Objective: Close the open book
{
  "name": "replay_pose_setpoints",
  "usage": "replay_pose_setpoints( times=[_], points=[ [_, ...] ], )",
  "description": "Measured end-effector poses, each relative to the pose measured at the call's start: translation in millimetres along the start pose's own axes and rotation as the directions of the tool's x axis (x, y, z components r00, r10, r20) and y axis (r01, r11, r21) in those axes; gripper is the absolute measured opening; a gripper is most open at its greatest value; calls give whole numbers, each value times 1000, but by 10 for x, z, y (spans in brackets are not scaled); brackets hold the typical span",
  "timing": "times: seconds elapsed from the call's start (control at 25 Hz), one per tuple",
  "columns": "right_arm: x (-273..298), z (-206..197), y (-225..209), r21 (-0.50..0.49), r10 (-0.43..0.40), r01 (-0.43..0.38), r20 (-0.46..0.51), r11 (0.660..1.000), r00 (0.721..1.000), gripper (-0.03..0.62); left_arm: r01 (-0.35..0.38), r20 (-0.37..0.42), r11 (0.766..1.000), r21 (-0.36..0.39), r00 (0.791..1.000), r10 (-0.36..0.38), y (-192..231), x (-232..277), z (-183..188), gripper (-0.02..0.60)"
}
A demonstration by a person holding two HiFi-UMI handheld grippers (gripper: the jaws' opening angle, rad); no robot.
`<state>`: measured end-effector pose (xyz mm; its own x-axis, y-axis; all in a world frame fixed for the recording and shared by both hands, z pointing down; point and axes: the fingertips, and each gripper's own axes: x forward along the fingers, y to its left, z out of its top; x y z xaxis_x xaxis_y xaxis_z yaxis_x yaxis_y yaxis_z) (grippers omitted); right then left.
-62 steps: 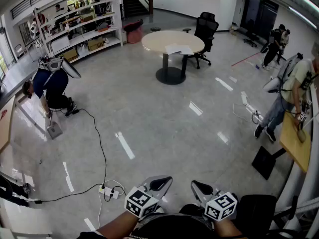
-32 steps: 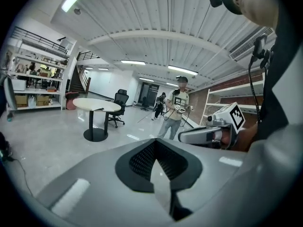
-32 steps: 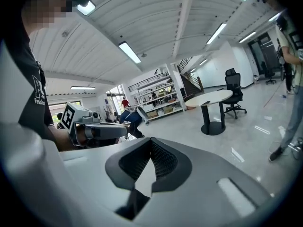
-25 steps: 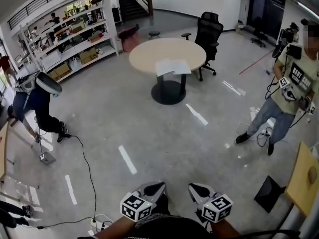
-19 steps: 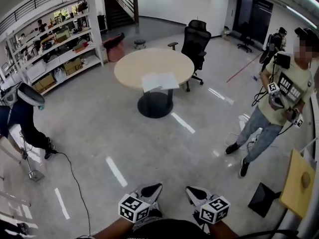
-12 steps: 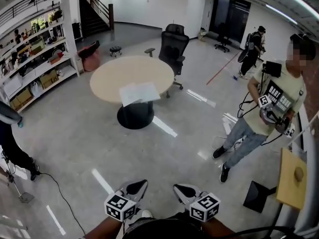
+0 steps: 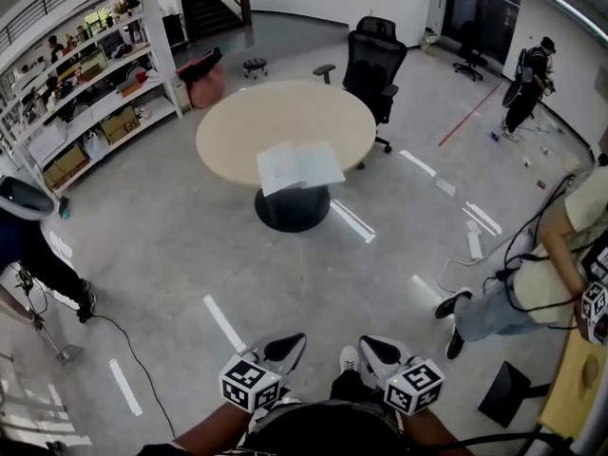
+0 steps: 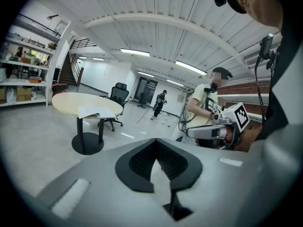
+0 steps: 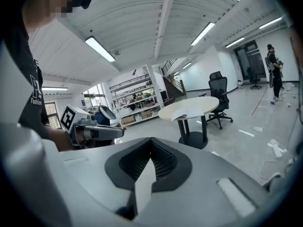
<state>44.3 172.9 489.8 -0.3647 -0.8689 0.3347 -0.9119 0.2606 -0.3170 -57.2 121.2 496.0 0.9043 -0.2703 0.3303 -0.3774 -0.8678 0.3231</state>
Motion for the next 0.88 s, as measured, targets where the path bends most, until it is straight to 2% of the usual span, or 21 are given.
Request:
replay_pose_setpoints(
  times=[0.2,0.4,0.52,0.6,0.68,0.76,0.88],
  points=[
    [603,326,-739,37,142,-140,-54,989,988,8,-131,10,991,-26,991,131,468,575,466,8],
    [1048,663,-1330,-5,229,-231,-97,973,969,8,-183,72,982,-36,980,185,687,1234,1022,8],
    [1262,770,-1888,-20,241,-245,-125,969,962,8,-211,65,977,-37,975,213,729,1658,1183,8],
    [1367,829,-2185,4,250,-252,-128,968,960,8,-233,26,972,-16,972,233,798,1855,1187,8],
    [1474,869,-2247,17,262,-262,-130,965,956,8,-264,-18,964,-20,964,264,969,1861,1129,8],
    [1630,897,-2190,14,263,-264,-138,964,955,8,-283,-47,957,-69,959,280,1206,1781,1088,8],
    [1966,903,-2277,37,240,-237,-154,971,958,8,-252,-54,961,-116,967,248,1548,1883,1153,8]
  ],
)
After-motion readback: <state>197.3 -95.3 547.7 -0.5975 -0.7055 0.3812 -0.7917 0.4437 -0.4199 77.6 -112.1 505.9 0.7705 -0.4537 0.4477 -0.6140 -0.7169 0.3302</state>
